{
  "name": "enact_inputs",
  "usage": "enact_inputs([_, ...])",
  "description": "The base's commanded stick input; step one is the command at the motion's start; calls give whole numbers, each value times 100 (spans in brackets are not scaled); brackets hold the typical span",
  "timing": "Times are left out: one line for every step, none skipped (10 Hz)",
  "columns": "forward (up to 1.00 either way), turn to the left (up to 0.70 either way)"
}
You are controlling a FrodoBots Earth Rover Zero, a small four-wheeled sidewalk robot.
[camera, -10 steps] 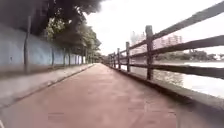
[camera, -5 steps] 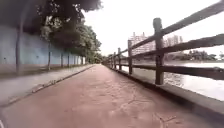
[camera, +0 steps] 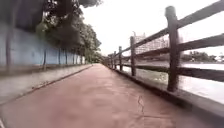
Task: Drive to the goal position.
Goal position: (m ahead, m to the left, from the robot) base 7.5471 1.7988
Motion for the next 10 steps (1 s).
enact_inputs([97,37])
enact_inputs([97,0])
enact_inputs([97,0])
enact_inputs([97,0])
enact_inputs([97,0])
enact_inputs([97,0])
enact_inputs([97,0])
enact_inputs([97,0])
enact_inputs([97,0])
enact_inputs([97,0])
